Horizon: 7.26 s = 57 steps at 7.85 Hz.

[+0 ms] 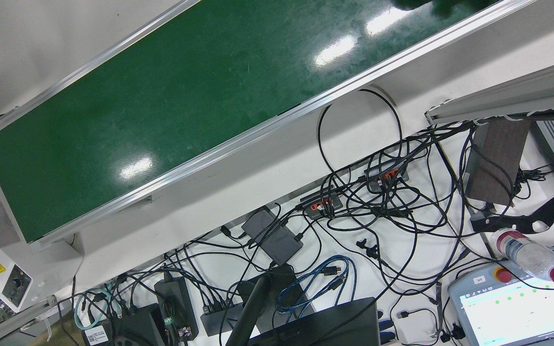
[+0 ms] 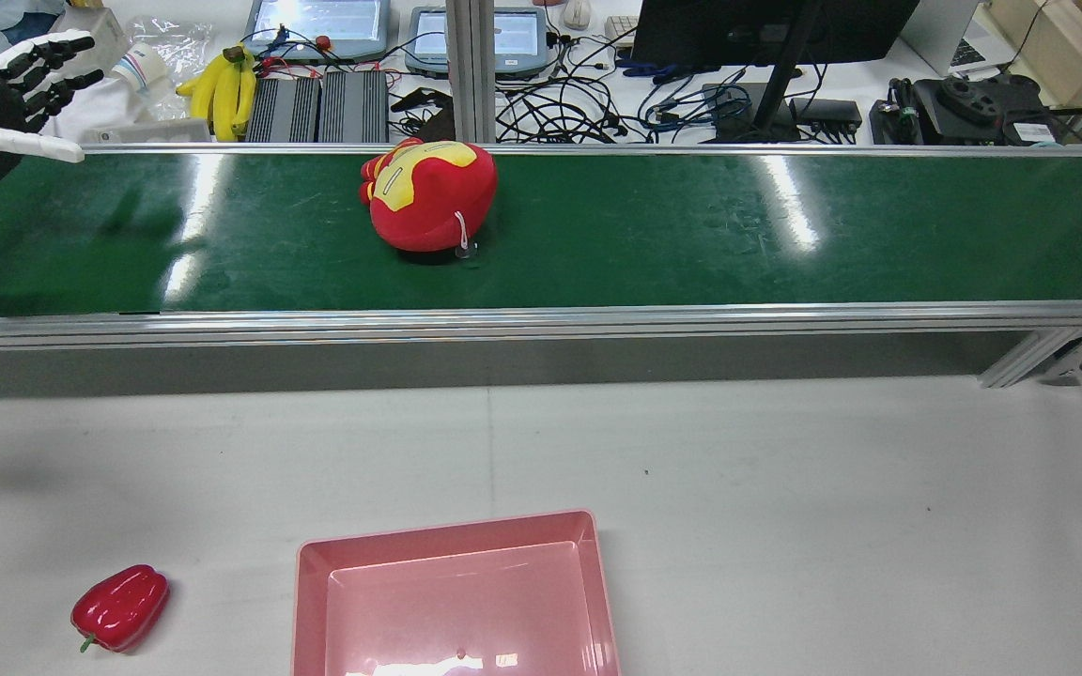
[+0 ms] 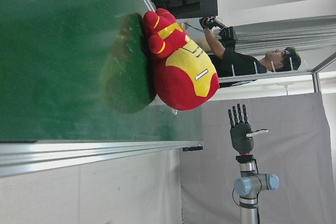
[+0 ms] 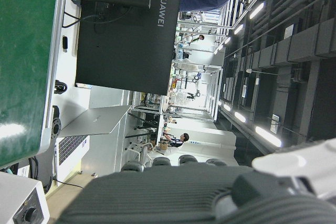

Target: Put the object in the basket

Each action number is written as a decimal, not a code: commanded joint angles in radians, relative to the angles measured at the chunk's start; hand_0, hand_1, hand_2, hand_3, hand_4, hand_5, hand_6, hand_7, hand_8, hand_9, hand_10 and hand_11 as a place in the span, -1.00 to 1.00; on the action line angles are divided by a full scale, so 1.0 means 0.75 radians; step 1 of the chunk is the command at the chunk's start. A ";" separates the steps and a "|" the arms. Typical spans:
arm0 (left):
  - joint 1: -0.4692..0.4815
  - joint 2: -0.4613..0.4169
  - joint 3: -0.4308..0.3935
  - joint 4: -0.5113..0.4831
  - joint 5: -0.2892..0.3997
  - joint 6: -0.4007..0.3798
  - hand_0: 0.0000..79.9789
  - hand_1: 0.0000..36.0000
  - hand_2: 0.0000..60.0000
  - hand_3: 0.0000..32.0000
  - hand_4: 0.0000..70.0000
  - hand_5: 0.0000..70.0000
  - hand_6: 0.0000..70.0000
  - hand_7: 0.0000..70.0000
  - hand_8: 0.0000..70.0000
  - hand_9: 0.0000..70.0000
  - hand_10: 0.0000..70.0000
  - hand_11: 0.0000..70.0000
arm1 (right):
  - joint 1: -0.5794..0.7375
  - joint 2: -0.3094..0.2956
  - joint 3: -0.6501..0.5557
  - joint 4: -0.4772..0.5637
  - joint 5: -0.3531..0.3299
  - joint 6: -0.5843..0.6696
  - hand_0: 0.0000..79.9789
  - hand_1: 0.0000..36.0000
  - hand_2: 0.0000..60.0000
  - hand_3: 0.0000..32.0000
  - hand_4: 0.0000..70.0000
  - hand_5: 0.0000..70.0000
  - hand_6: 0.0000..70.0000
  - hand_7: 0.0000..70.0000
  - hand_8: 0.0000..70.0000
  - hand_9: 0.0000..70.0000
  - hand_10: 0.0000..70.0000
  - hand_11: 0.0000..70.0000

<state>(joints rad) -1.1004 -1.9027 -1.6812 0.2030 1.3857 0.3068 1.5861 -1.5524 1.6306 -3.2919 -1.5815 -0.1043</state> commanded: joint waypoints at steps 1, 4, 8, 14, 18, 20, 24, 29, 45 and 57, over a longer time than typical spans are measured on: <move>0.005 0.001 0.000 -0.003 0.001 0.000 0.52 0.03 -1.00 -1.00 -0.77 -0.45 -0.92 -0.94 -0.76 -0.61 -1.00 -1.00 | 0.000 0.000 0.000 0.000 0.000 0.000 -1.00 -1.00 -1.00 -1.00 -1.00 -1.00 -1.00 -1.00 -1.00 -1.00 -1.00 -1.00; 0.003 -0.001 0.000 -0.003 0.001 0.000 0.52 0.03 -1.00 -1.00 -0.76 -0.45 -0.92 -0.93 -0.76 -0.61 -1.00 -1.00 | -0.002 0.000 0.002 0.000 0.000 0.000 -1.00 -1.00 -1.00 -1.00 -1.00 -1.00 -1.00 -1.00 -1.00 -1.00 -1.00 -1.00; 0.003 0.001 0.000 -0.003 0.001 0.000 0.51 0.01 -1.00 -1.00 -0.77 -0.45 -0.92 -0.93 -0.76 -0.61 -1.00 -1.00 | 0.000 0.000 0.000 0.000 0.000 0.000 -1.00 -1.00 -1.00 -1.00 -1.00 -1.00 -1.00 -1.00 -1.00 -1.00 -1.00 -1.00; 0.013 0.001 0.000 -0.011 0.005 0.006 0.51 0.03 -1.00 -1.00 -0.76 -0.45 -0.92 -0.93 -0.76 -0.61 -1.00 -1.00 | 0.000 0.000 0.000 0.000 0.000 0.000 -1.00 -1.00 -1.00 -1.00 -1.00 -1.00 -1.00 -1.00 -1.00 -1.00 -1.00 -1.00; 0.017 -0.001 -0.075 0.028 0.012 0.126 0.55 0.05 -1.00 -1.00 -0.73 -0.45 -0.92 -0.93 -0.77 -0.63 -1.00 -1.00 | -0.002 0.000 0.000 0.000 0.000 0.000 -1.00 -1.00 -1.00 -1.00 -1.00 -1.00 -1.00 -1.00 -1.00 -1.00 -1.00 -1.00; 0.031 -0.012 -0.112 0.087 0.012 0.263 0.55 0.07 -1.00 -1.00 -0.72 -0.43 -0.92 -0.93 -0.77 -0.63 -1.00 -1.00 | 0.000 0.000 0.000 0.000 0.000 0.000 -1.00 -1.00 -1.00 -1.00 -1.00 -1.00 -1.00 -1.00 -1.00 -1.00 -1.00 -1.00; 0.068 -0.069 -0.111 0.167 0.012 0.433 0.57 -0.05 -1.00 -1.00 -0.77 -0.51 -0.92 -0.94 -0.78 -0.64 -1.00 -1.00 | 0.000 0.000 0.000 0.000 0.000 0.000 -1.00 -1.00 -1.00 -1.00 -1.00 -1.00 -1.00 -1.00 -1.00 -1.00 -1.00 -1.00; 0.082 -0.118 -0.109 0.236 0.014 0.623 0.56 -0.16 -1.00 -1.00 -0.83 -0.54 -0.92 -0.94 -0.75 -0.59 -1.00 -1.00 | -0.002 0.000 0.000 0.000 0.000 0.000 -1.00 -1.00 -1.00 -1.00 -1.00 -1.00 -1.00 -1.00 -1.00 -1.00 -1.00 -1.00; 0.142 -0.118 -0.120 0.296 0.032 0.716 0.27 0.25 0.65 -1.00 -0.05 1.00 -0.55 -0.01 0.08 0.56 -0.26 0.11 | 0.000 0.000 0.000 0.000 0.000 0.000 -1.00 -1.00 -1.00 -1.00 -1.00 -1.00 -1.00 -1.00 -1.00 -1.00 -1.00 -1.00; 0.857 -0.306 -0.477 0.521 0.091 0.503 0.36 0.60 1.00 -1.00 -0.10 1.00 -0.48 0.10 0.13 0.61 -0.21 0.18 | 0.000 0.000 0.000 0.000 0.000 0.000 -1.00 -1.00 -1.00 -1.00 -1.00 -1.00 -1.00 -1.00 -1.00 -1.00 -1.00 -1.00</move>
<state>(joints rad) -0.5482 -2.0800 -2.0376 0.5669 1.4578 0.6823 1.5860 -1.5524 1.6306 -3.2919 -1.5816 -0.1043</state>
